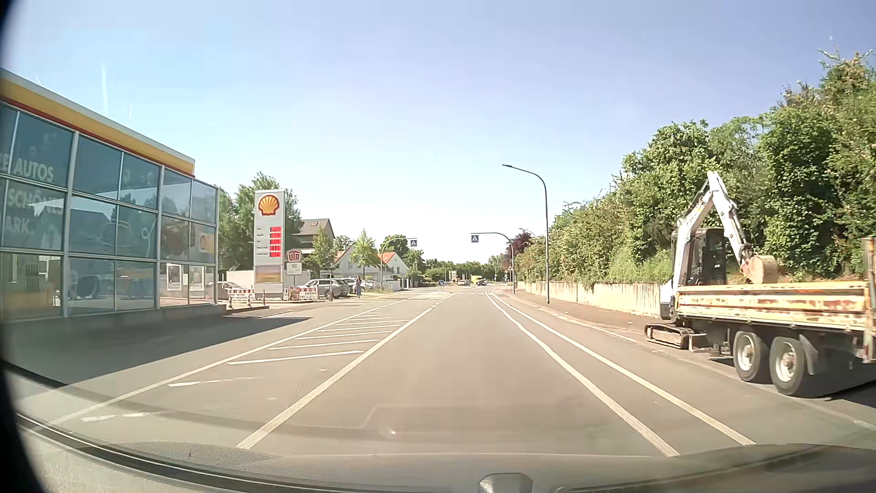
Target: Follow the waypoints while adhering to traffic rules and regulations
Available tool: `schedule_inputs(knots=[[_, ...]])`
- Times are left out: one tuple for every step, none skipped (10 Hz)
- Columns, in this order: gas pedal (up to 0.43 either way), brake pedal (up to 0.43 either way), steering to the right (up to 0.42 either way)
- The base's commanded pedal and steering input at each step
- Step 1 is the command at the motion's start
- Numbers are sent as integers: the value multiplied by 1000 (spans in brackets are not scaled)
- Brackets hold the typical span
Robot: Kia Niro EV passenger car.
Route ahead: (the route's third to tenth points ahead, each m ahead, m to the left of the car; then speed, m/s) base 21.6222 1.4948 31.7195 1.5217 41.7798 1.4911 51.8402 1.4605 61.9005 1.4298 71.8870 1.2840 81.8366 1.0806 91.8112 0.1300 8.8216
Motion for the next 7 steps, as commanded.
schedule_inputs(knots=[[59, 30, 3], [59, 30, 2], [59, 30, 2], [59, 30, 2], [59, 30, 2], [59, 30, 2], [59, 30, 2]])
